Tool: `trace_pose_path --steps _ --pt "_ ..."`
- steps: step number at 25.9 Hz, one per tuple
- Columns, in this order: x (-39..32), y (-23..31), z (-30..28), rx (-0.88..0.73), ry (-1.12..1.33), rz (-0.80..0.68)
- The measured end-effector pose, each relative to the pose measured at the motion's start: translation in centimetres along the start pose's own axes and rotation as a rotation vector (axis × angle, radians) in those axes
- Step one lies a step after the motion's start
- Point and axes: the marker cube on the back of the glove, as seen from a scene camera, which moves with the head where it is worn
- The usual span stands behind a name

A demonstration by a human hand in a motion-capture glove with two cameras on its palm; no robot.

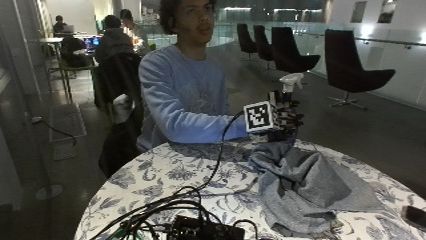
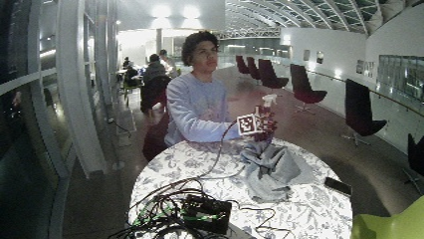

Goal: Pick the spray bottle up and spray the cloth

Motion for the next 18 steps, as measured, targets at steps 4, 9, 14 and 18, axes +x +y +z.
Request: trace_pose_path --steps 4,9,14,18 --pt "-0.5 2.7 -2.2 -0.077 0.047 0.000" --pt "-1.0 7.6 -9.8 -0.077 0.273 0.002" --pt "0.7 15.0 -17.8 -0.033 0.558 0.082" --pt "2.4 21.4 -22.5 0.015 0.711 0.177"
